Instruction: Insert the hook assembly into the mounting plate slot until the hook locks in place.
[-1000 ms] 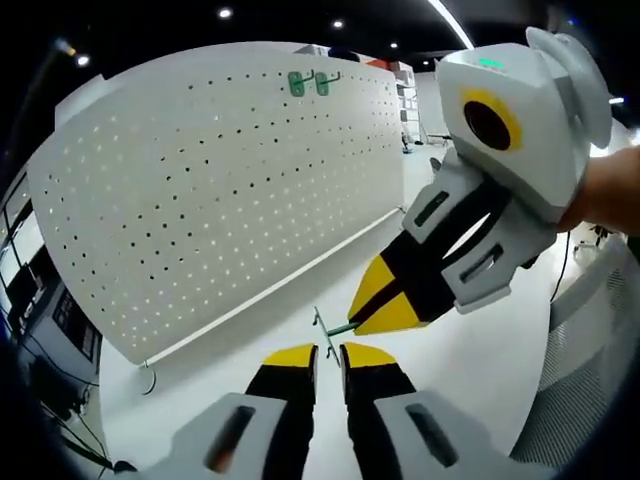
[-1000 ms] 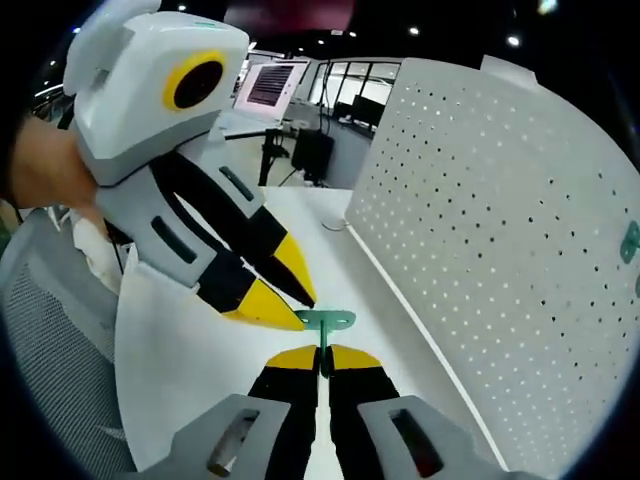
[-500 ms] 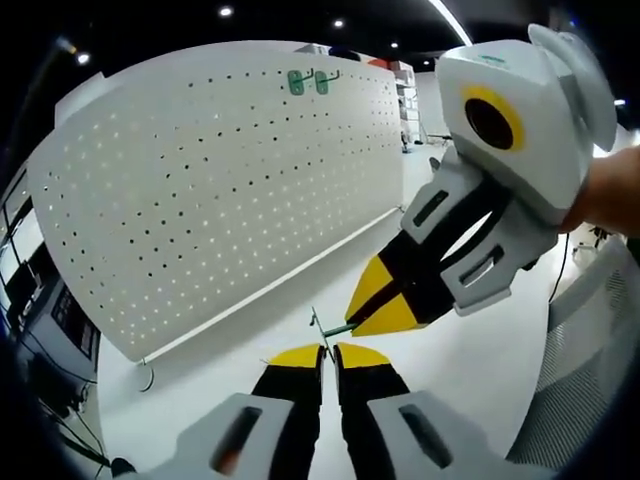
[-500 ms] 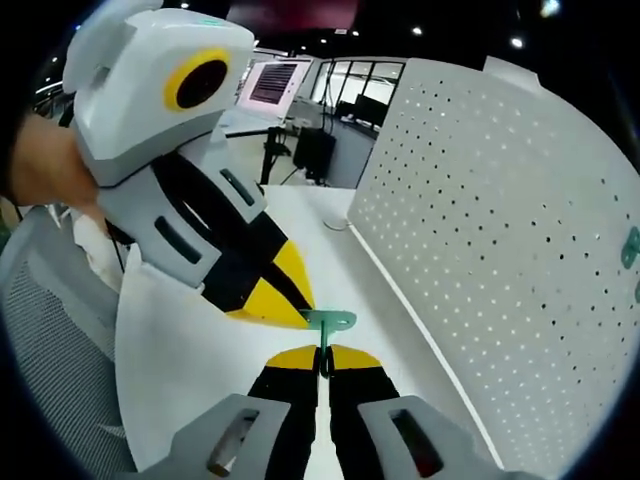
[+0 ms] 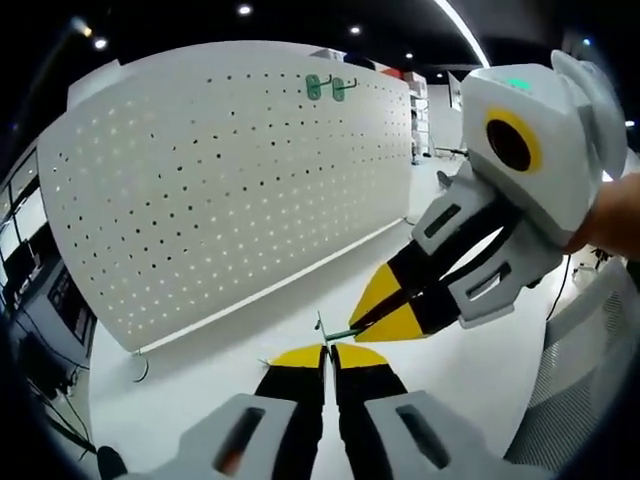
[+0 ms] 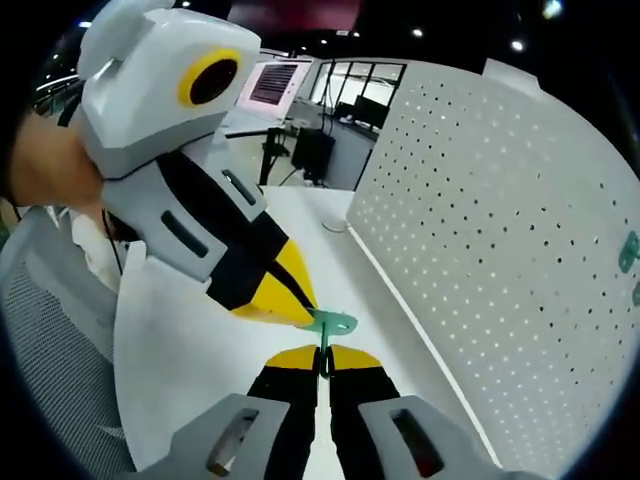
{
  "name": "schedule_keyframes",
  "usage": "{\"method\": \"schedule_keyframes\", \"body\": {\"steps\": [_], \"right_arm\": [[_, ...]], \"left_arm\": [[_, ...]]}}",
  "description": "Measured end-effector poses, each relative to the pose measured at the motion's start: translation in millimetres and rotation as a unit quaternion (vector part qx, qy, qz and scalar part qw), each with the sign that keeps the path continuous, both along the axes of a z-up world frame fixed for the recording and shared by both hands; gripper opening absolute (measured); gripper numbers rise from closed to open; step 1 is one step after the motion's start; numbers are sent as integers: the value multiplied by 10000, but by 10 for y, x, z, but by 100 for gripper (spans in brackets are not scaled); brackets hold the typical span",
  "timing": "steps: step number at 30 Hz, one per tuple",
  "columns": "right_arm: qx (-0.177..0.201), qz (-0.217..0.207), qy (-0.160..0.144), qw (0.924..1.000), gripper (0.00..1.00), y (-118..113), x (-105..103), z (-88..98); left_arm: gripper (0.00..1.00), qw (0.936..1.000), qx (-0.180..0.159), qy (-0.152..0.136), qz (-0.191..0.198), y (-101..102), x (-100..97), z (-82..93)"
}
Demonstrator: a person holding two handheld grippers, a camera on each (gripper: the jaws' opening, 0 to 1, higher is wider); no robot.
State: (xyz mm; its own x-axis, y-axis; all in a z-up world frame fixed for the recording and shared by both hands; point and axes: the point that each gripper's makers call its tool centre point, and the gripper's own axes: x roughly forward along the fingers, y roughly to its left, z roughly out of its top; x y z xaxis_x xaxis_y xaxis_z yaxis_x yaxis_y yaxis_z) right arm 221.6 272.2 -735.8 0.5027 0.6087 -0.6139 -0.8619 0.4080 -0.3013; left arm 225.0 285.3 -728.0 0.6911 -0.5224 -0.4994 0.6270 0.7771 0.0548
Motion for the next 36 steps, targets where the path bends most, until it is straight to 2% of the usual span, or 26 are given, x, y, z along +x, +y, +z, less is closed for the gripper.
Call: {"method": "schedule_keyframes", "body": {"steps": [20,29,36], "right_arm": [[74,-57,11,10000,3,-6,-4,17],[167,-93,-75,9998,3,-22,19,78],[284,-199,-163,9993,5,-89,56,173]], "left_arm": [[2,9995,-280,53,100,-4,25,31],[1,9994,-281,159,80,-19,-6,-44],[1,9992,-344,169,86,-6,-7,-23]]}}
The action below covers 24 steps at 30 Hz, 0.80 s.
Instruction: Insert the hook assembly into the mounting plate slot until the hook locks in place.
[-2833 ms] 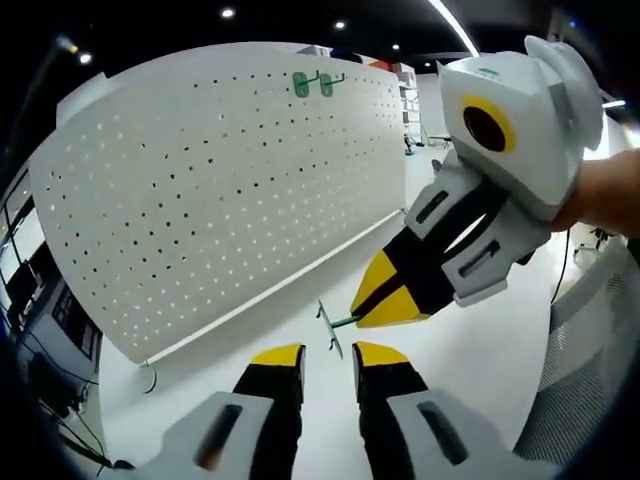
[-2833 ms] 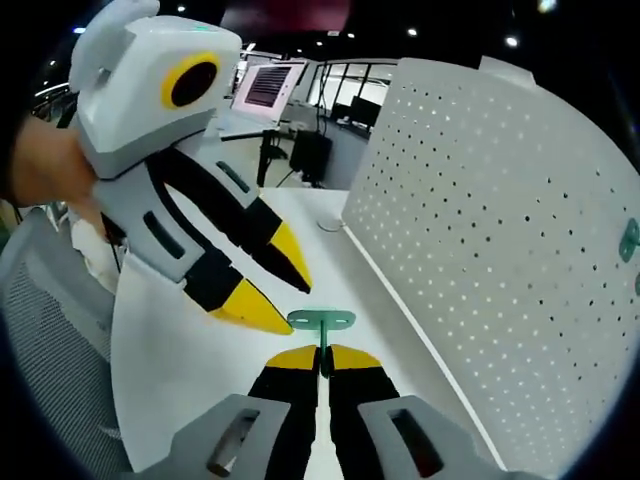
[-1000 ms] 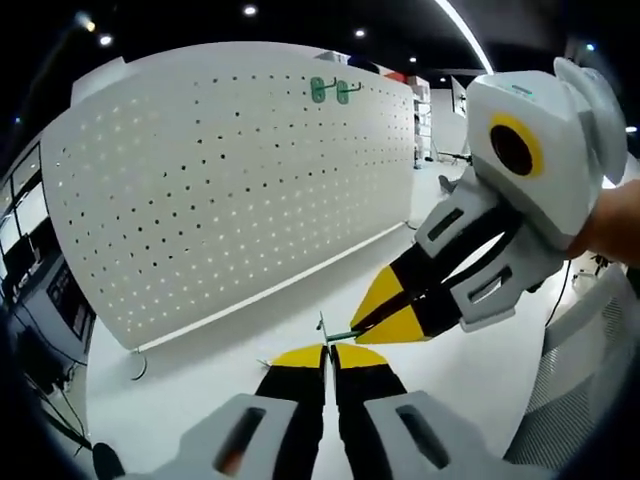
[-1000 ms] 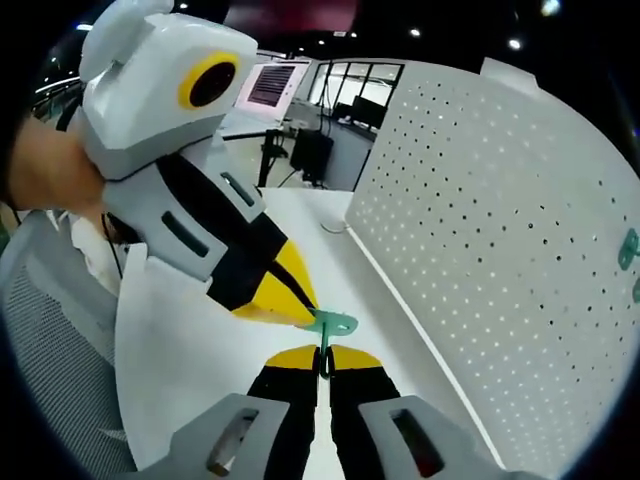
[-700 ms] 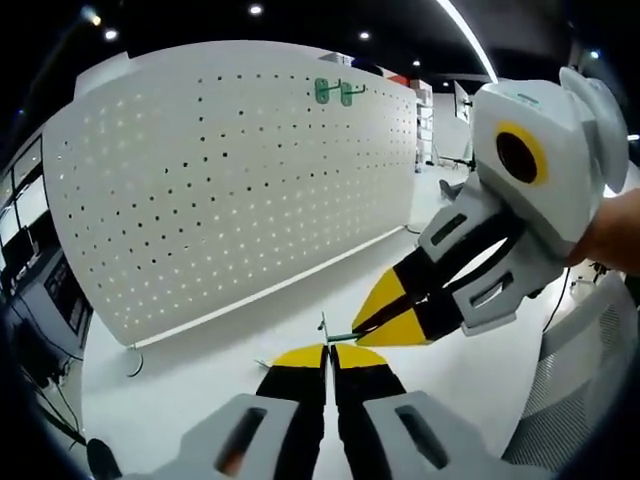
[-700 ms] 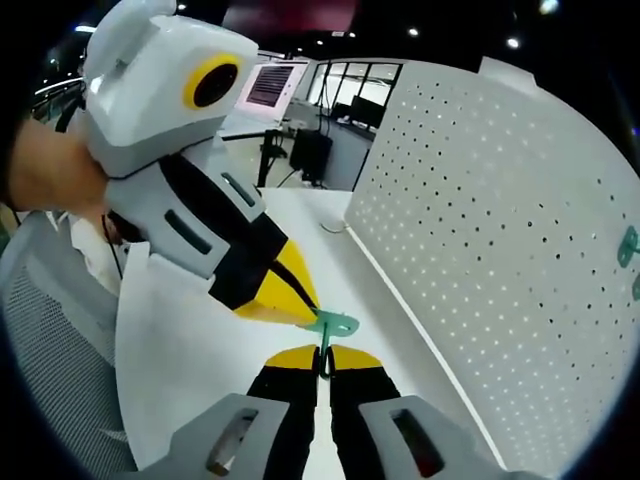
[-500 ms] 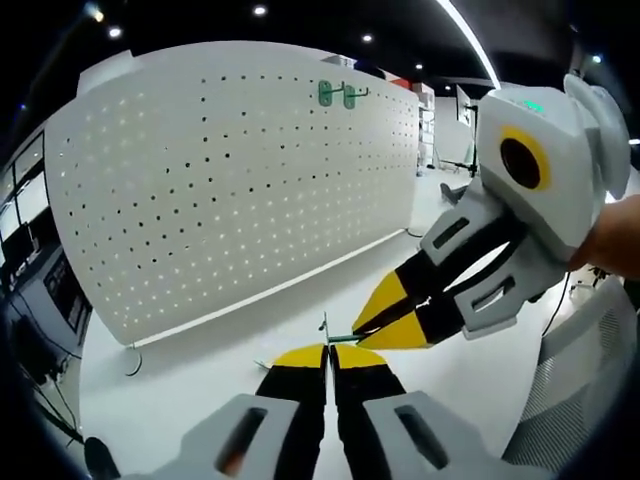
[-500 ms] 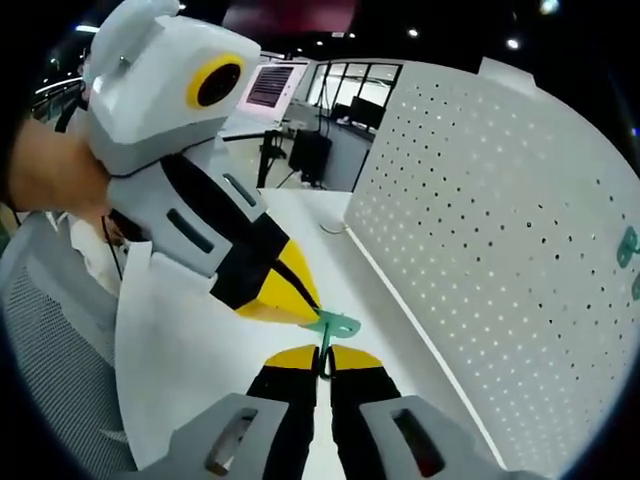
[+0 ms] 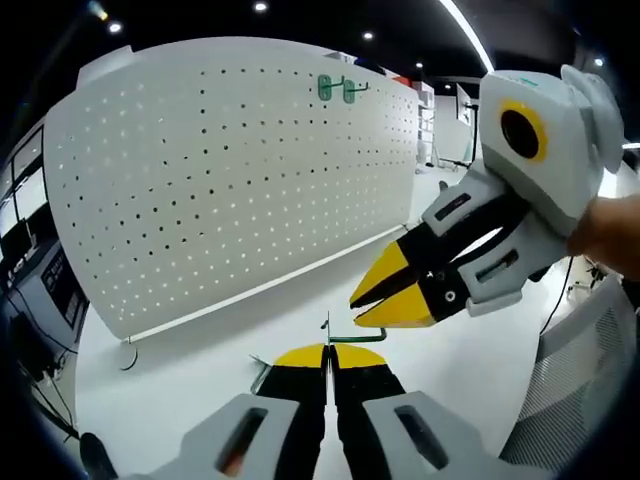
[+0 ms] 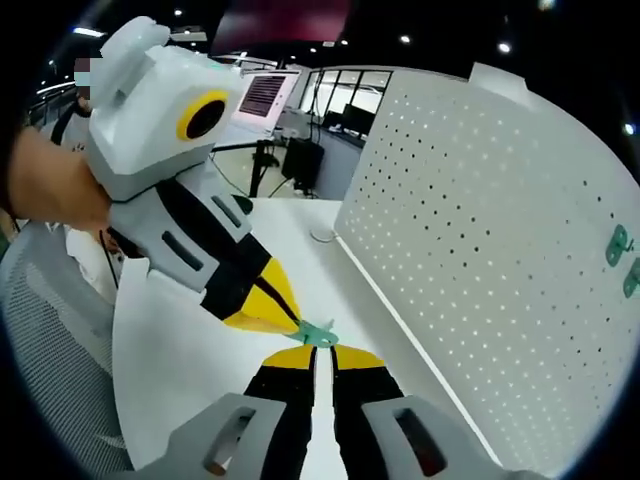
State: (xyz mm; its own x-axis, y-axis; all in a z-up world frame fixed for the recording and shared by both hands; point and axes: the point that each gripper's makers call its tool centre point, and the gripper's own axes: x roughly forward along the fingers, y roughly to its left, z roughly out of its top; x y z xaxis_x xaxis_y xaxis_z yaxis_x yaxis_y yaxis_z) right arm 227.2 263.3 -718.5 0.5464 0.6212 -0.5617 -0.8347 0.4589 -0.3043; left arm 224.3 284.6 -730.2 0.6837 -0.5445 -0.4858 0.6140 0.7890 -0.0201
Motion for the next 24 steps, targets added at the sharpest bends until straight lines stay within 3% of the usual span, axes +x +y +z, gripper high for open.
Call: {"method": "schedule_keyframes", "body": {"steps": [13,20,24], "right_arm": [[162,-255,-44,9995,7,-181,71,94],[276,-315,-66,9991,7,-226,69,157],[325,-356,-84,9988,7,-266,70,199]], "left_arm": [[1,9988,-468,113,99,45,0,58],[1,9937,-1074,259,179,66,1,112],[1,9849,-1650,447,263,68,-4,161]]}}
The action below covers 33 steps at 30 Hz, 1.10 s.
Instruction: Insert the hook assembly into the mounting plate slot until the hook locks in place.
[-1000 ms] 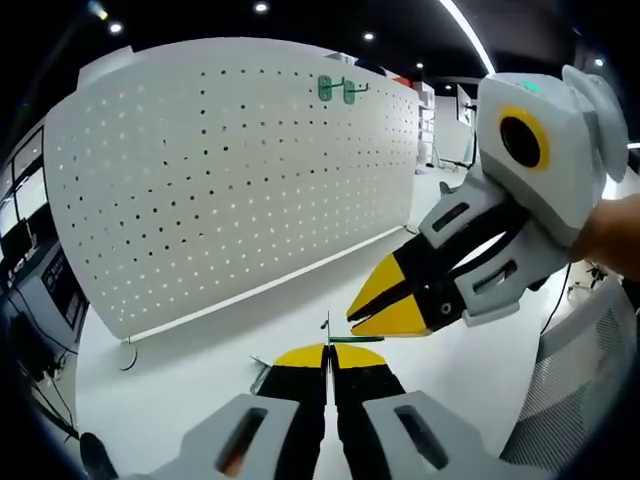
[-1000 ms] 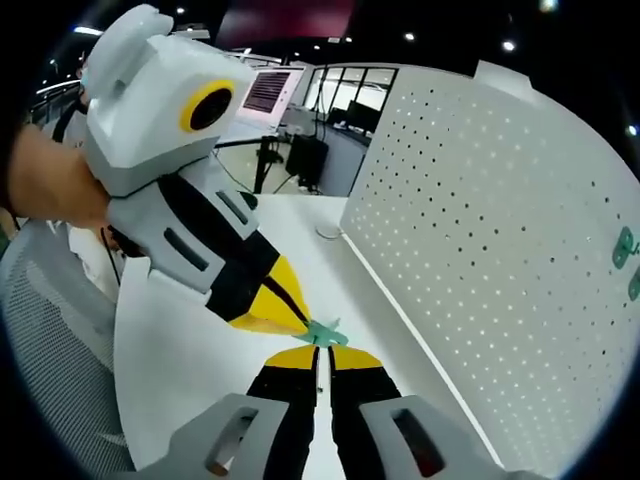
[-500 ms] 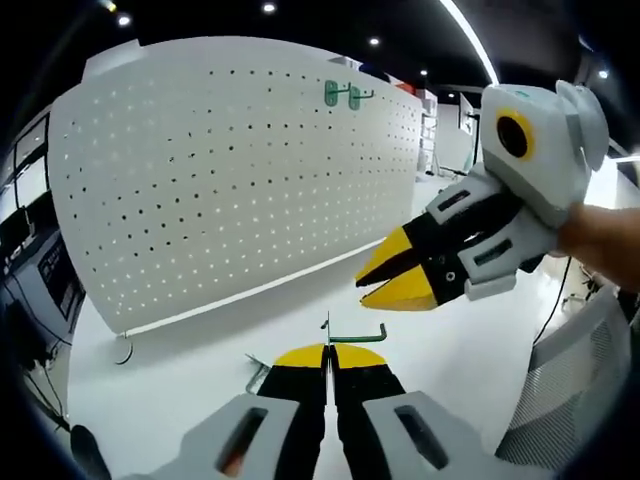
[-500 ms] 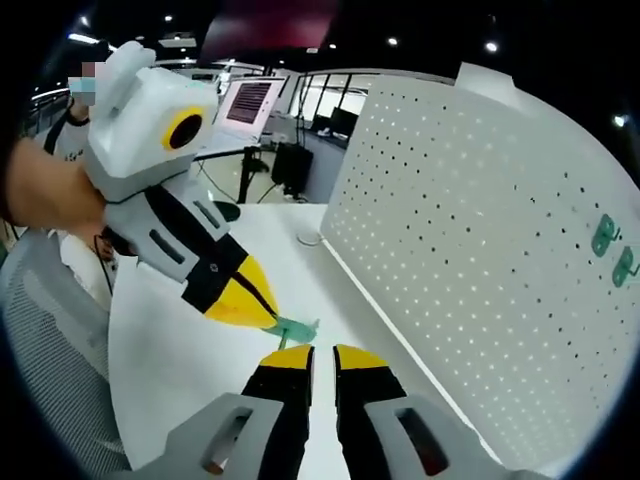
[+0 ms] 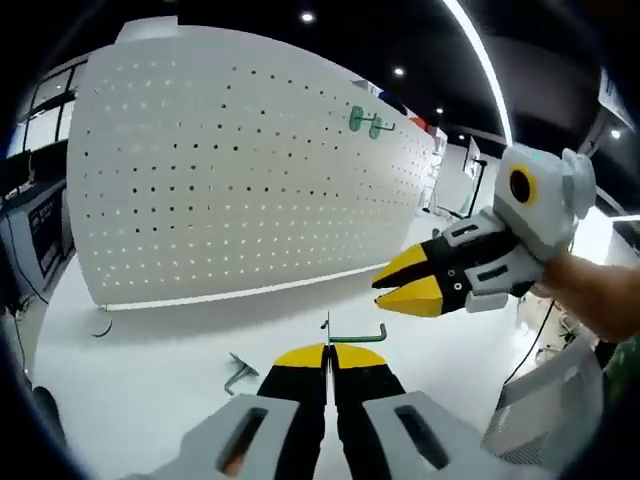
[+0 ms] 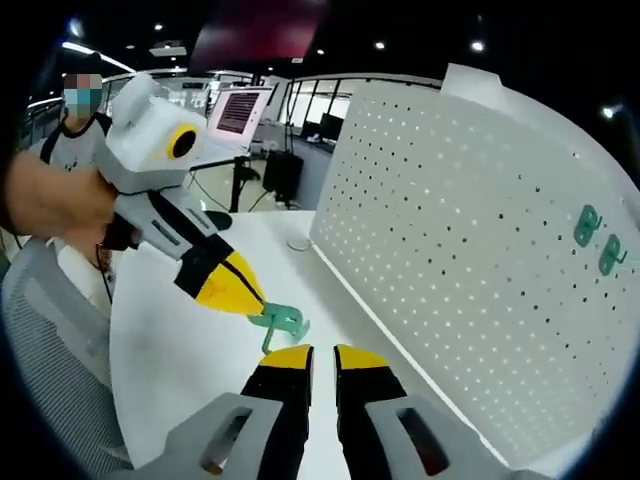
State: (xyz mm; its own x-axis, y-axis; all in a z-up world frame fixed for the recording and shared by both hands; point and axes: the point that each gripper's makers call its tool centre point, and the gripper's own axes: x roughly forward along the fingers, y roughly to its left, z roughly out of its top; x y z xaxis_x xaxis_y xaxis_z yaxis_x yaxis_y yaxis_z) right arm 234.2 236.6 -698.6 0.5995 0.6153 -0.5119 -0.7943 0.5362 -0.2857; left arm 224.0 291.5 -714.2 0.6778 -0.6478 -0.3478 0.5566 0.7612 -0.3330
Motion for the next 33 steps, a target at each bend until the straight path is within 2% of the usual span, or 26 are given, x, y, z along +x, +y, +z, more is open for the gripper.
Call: {"method": "schedule_keyframes", "body": {"steps": [2,4,10,15,18,21,25,27,29,30,33], "right_arm": [[49,-34,1,10000,7,-20,6,22],[105,-66,14,9999,7,-36,10,40],[224,-88,45,9997,7,-29,-4,75],[529,-93,206,9983,7,-3,-33,120],[846,-102,388,9956,7,22,-47,154],[1052,-64,512,9931,7,47,-63,194],[1174,53,440,9921,7,81,-96,290],[1207,201,393,9917,7,129,-147,331],[1191,247,361,9919,7,152,-170,336],[1191,273,350,9919,7,161,-179,337],[1204,344,251,9918,7,192,-193,358]], "left_arm": [[1,9988,-470,108,14,-21,-3,54],[1,9968,-759,233,90,-4,2,70],[1,9892,-1417,358,97,-18,3,136],[1,9838,-1749,393,74,-30,-3,183],[1,9812,-1881,420,37,-36,-16,202],[1,9760,-2140,404,-7,-48,-17,260],[1,9747,-2195,424,5,-53,-9,269],[1,9648,-2568,565,47,-57,-1,317],[1,9591,-2762,625,37,-58,1,339],[1,9540,-2919,681,29,-63,6,358],[1,9494,-3054,738,-11,-84,0,380]]}}
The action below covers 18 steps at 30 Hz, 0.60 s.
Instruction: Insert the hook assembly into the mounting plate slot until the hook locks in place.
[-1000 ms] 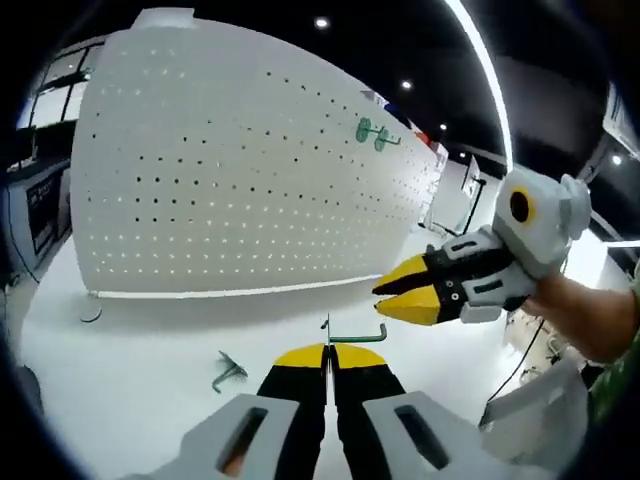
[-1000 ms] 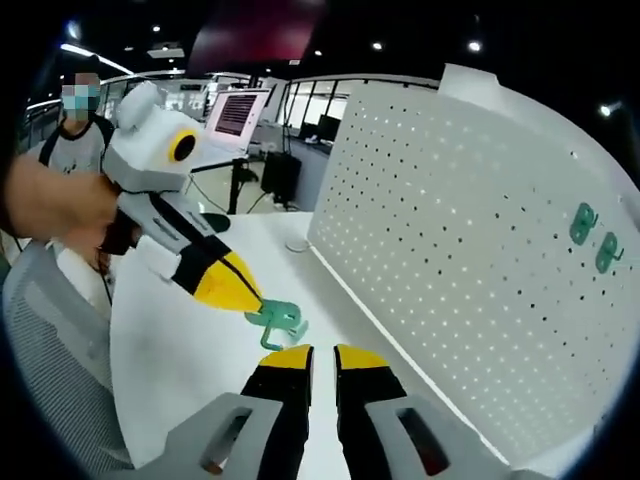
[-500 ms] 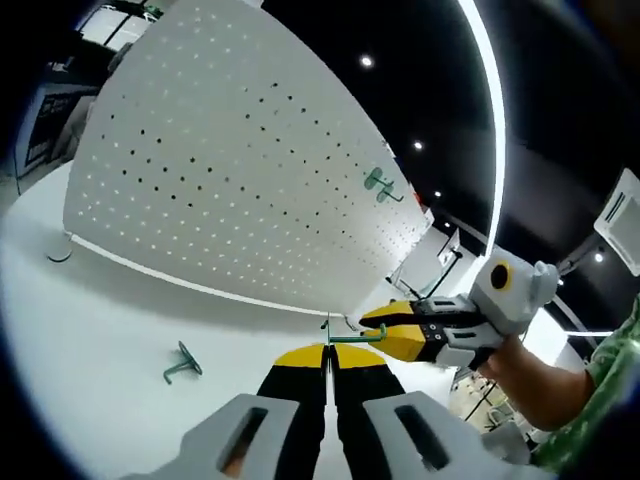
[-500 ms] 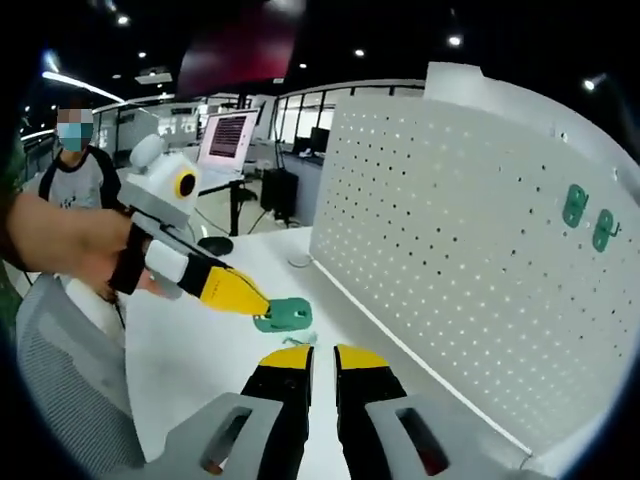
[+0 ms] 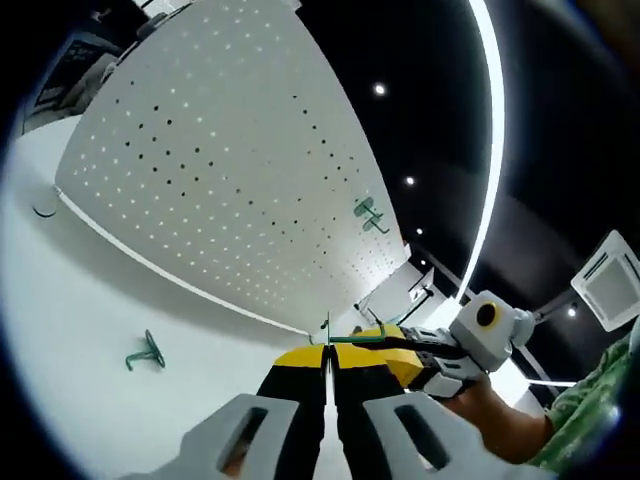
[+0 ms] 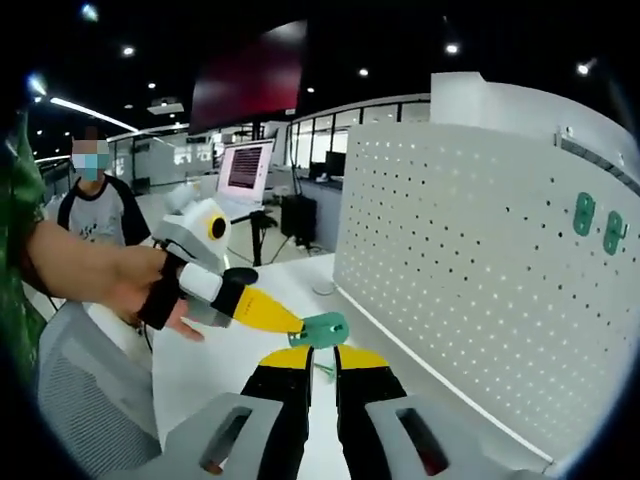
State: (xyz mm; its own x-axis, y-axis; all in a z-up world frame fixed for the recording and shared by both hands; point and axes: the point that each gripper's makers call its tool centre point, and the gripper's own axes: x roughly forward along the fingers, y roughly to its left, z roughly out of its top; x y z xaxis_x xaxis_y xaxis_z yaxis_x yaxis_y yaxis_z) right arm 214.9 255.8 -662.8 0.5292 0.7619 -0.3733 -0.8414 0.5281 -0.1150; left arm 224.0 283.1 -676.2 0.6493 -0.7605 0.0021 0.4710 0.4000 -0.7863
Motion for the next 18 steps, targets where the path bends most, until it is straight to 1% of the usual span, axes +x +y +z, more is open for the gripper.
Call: {"method": "schedule_keyframes", "body": {"steps": [3,4,6,8,9,10,11,14,18], "right_arm": [[53,-69,35,10000,7,-9,32,12],[119,-102,95,9998,7,-16,48,21],[214,-140,153,9996,8,-21,53,42],[365,-179,389,9984,7,-26,43,38],[535,-202,557,9968,7,-19,31,47],[590,-216,636,9960,7,-23,30,46],[591,-214,621,9961,7,-31,40,49],[764,-214,853,9932,7,-14,24,55],[1039,-183,1056,9888,6,16,11,100]], "left_arm": [[1,10000,-82,-3,-39,-25,-16,33],[1,9999,-132,-5,-42,-29,-17,49],[1,9999,-111,-27,-44,-28,-17,53],[1,9999,-151,-48,-50,-27,-18,69],[1,9998,-189,-71,-44,-22,-18,84],[1,9997,-234,-100,-44,-19,-19,100],[1,9996,-273,-87,-41,-12,-16,105],[1,9993,-337,-169,-63,-22,-24,145],[1,9985,-441,-280,-133,-46,-46,210]]}}
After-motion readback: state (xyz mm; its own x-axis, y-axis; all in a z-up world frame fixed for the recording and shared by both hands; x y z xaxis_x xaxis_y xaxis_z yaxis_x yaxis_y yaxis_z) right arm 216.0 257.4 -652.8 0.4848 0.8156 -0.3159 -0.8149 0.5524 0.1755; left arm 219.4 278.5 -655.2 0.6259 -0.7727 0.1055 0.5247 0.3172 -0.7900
